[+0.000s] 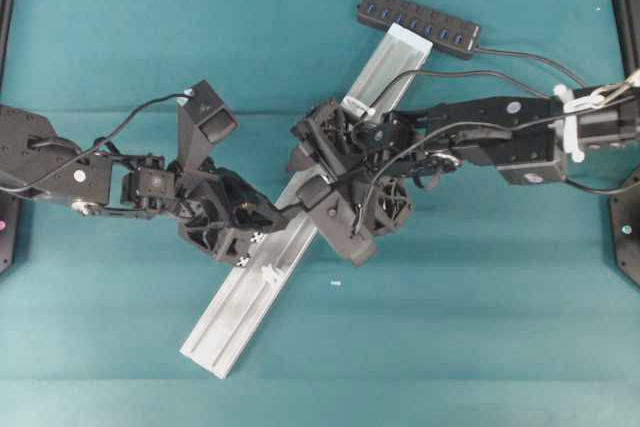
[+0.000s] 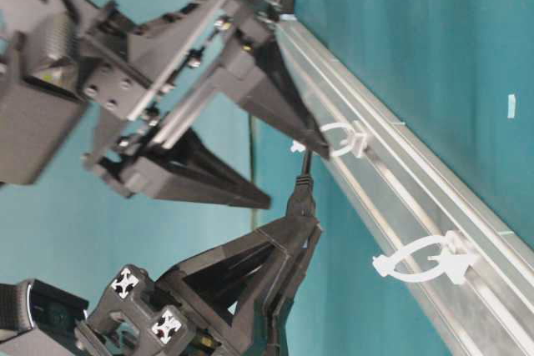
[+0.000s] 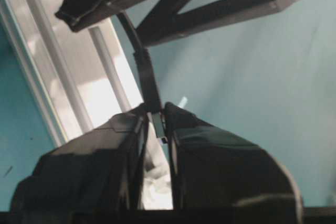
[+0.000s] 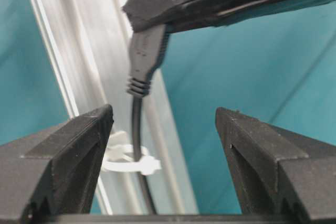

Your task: Pass the USB cable through three rings with both arms.

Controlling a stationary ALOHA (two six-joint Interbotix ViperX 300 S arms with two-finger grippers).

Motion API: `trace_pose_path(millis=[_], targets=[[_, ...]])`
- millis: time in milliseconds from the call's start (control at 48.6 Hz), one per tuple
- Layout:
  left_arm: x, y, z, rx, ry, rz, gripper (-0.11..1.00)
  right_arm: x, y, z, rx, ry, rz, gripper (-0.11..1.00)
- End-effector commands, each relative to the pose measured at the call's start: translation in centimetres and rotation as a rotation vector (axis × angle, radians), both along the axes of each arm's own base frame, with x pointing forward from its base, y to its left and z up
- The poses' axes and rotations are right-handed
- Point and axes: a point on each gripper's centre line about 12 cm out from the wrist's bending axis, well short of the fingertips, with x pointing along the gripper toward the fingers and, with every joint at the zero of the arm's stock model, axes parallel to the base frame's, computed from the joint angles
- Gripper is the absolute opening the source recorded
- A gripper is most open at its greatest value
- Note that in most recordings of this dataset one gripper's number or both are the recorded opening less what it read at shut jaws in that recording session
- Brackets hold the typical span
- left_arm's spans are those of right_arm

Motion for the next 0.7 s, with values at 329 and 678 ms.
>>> trace_pose_path(millis=[329, 678], targets=[[0.2, -0.29, 1.16, 0.006, -0.038, -0.012, 0.11, 0.57, 0.67, -0.05, 0.012, -0.014, -0.001, 0.25], [0.2, -0.23, 1.09, 0.01, -0.035, -0.013, 0.11, 0.97, 0.58, 0.12, 0.013, -0.017, -0.003, 0.06]])
